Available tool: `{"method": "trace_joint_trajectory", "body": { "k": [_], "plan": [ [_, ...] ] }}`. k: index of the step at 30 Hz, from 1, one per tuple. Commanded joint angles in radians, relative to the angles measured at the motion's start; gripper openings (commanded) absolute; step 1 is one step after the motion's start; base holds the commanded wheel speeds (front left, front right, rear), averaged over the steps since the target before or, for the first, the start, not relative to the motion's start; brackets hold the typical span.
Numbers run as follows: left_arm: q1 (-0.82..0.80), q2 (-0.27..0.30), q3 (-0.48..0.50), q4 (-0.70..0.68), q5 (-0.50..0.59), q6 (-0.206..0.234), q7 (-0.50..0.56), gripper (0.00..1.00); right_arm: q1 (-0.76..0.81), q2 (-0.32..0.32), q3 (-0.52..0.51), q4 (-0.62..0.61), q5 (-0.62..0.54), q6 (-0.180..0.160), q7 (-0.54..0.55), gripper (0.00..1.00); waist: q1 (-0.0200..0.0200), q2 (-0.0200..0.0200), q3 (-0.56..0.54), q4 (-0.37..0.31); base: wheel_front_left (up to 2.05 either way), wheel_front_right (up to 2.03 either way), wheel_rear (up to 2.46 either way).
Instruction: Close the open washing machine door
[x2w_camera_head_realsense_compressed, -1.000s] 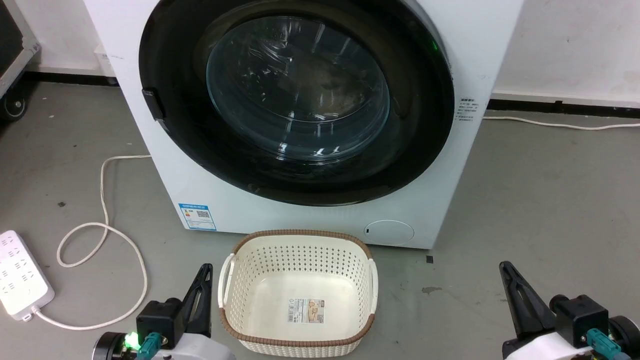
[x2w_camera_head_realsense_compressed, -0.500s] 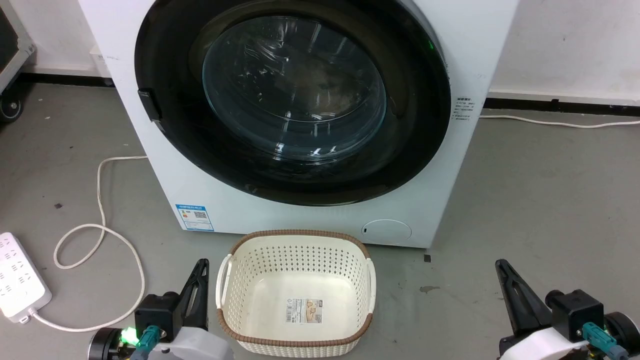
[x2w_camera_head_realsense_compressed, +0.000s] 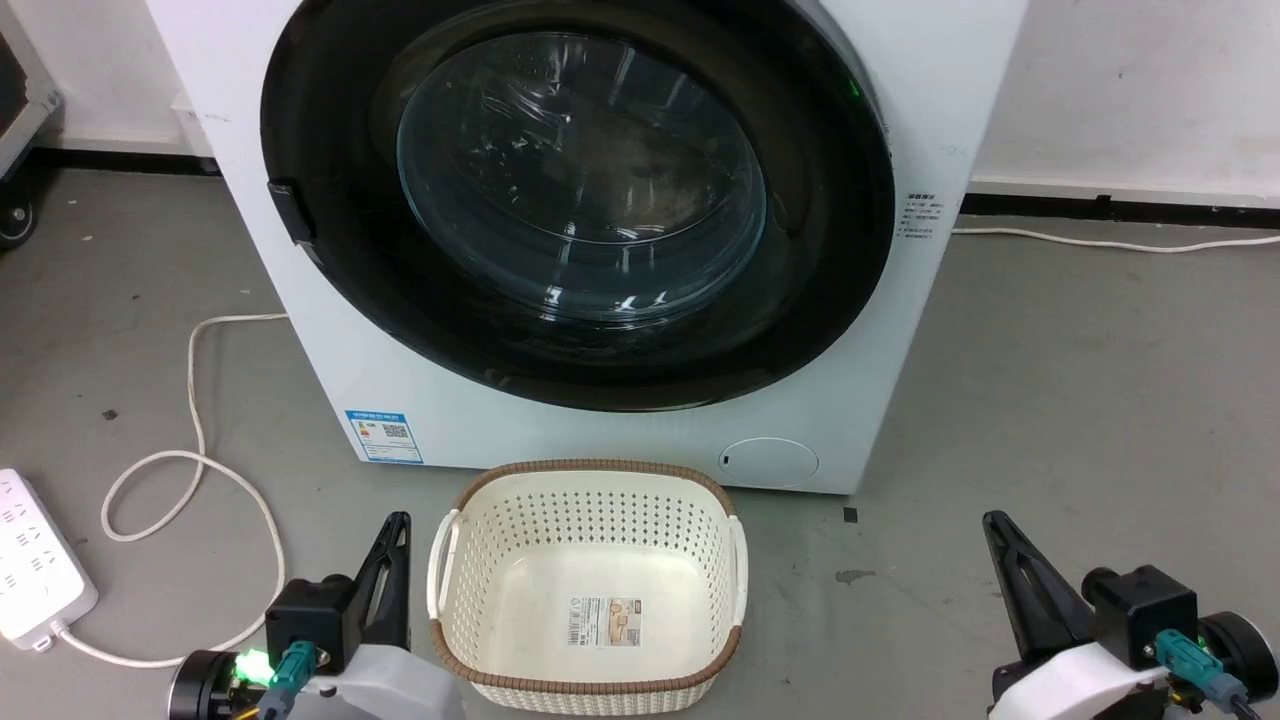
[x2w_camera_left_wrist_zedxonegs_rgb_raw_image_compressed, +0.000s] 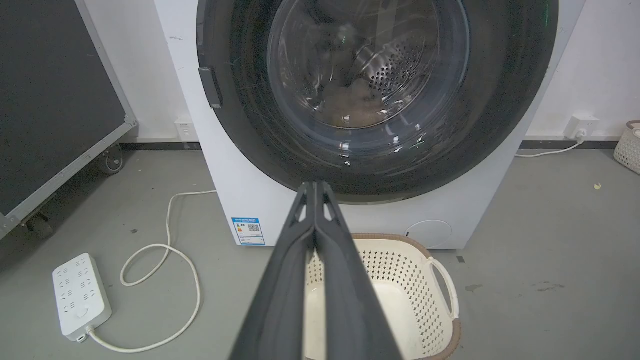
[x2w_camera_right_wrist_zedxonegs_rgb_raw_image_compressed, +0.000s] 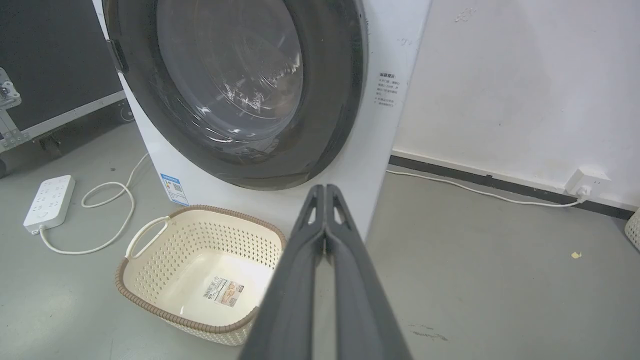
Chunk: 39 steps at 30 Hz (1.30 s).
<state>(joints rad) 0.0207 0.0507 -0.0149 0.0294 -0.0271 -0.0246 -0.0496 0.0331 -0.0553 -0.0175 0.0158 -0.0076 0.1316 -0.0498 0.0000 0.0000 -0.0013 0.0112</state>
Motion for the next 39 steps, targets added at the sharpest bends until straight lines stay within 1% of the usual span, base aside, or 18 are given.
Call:
{"method": "trace_joint_trajectory", "body": {
  "k": [1,23,39],
  "plan": [
    [-0.013,0.0,0.005,-0.007,0.011,0.007,0.007,0.0,-0.017,0.004,0.004,-0.008,0.005,-0.001,0.007,0.0,0.0,0.0,0.0,-0.001,0.0,0.0,0.0],
    [-0.021,0.0,0.015,-0.029,0.027,0.025,0.05,0.0,-0.033,0.005,0.018,-0.016,0.008,-0.001,0.05,0.0,0.0,0.0,0.001,-0.011,0.0,0.0,0.0],
    [-0.021,0.0,0.015,-0.029,0.027,0.025,0.05,0.0,-0.033,0.005,0.018,-0.016,0.008,-0.001,0.05,0.0,0.0,0.0,0.001,-0.011,0.0,0.0,0.0]
  ]
}}
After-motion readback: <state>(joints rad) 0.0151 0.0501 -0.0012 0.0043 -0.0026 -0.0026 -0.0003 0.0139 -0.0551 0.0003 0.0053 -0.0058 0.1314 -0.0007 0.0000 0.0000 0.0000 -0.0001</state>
